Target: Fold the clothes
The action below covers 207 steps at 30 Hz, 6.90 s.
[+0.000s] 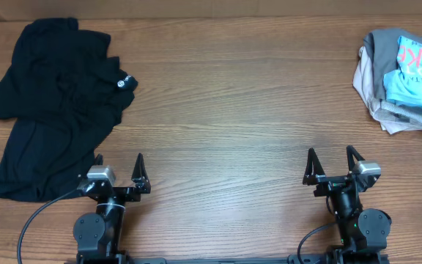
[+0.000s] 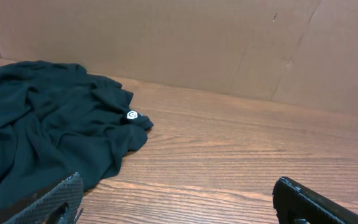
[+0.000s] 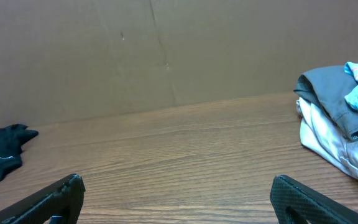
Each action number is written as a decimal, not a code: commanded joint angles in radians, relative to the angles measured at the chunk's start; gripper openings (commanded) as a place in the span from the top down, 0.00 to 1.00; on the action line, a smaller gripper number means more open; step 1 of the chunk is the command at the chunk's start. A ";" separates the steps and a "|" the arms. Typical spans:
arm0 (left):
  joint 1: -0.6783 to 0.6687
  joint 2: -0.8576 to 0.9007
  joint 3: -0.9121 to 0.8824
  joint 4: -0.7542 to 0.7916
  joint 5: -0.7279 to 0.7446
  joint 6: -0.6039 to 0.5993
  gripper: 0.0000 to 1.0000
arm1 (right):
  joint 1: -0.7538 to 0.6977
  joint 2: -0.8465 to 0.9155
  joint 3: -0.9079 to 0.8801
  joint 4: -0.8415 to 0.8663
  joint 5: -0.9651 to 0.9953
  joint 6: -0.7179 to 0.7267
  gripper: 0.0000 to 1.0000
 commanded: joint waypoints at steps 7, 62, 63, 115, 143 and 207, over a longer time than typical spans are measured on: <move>0.010 0.003 -0.003 -0.003 -0.008 0.020 0.00 | 0.008 -0.012 -0.010 0.003 0.009 0.003 0.00; 0.010 0.816 0.823 -0.498 0.043 0.114 0.00 | 0.009 0.663 0.725 -0.393 -0.087 0.018 0.00; 0.010 0.868 0.880 -0.538 0.061 0.138 0.00 | 0.009 0.704 0.766 -0.427 -0.093 0.018 0.00; 0.562 1.904 1.504 -0.456 -0.134 -0.071 0.12 | 0.103 1.512 1.246 -0.734 -0.397 -0.008 0.02; 0.645 2.176 1.504 -0.143 -0.156 -0.155 0.53 | 0.103 1.518 1.245 -0.704 -0.391 -0.001 0.05; -0.388 1.357 1.583 0.196 -0.079 -0.184 0.96 | 0.075 1.239 1.375 -1.009 -0.445 -0.004 0.11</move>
